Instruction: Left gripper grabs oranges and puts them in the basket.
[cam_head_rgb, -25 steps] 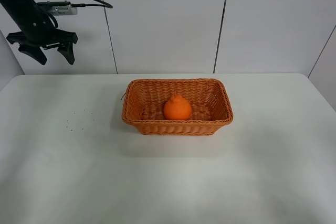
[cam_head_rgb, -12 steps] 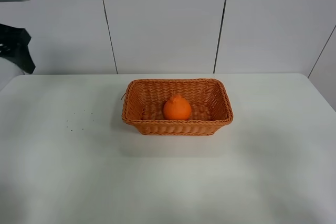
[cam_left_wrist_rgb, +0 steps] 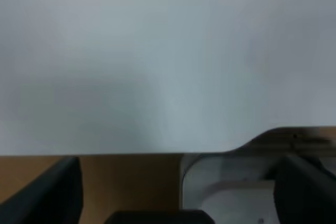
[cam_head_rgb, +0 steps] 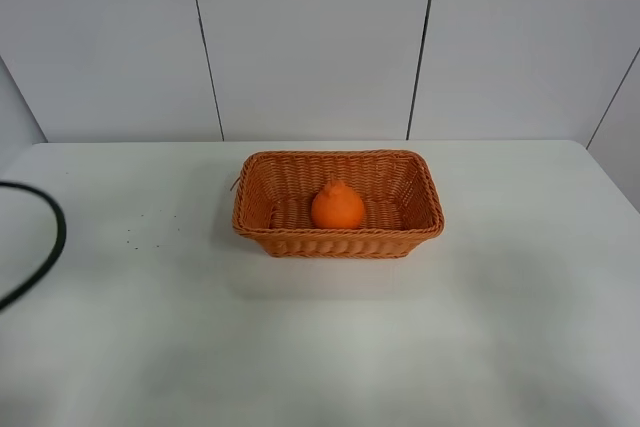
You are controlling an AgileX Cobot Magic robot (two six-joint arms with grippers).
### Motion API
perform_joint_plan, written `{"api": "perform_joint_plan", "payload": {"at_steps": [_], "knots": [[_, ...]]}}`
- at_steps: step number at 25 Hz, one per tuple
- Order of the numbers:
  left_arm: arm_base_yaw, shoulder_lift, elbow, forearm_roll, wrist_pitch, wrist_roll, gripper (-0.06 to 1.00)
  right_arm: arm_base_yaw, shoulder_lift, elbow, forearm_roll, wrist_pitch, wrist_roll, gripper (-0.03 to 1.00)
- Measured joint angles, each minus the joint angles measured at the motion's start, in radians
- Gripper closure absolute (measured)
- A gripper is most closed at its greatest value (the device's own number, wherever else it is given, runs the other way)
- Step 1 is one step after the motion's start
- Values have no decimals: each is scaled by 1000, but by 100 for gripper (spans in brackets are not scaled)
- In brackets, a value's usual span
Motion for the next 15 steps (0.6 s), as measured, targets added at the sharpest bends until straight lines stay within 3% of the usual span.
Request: {"api": "perform_joint_plan", "payload": {"at_steps": [4, 15], "knots": [[0, -208, 100, 3, -32, 0, 9, 0, 0, 0, 0, 0, 0, 27], [0, -610, 104, 7, -42, -11, 10, 0, 0, 0, 0, 0, 0, 27]]}}
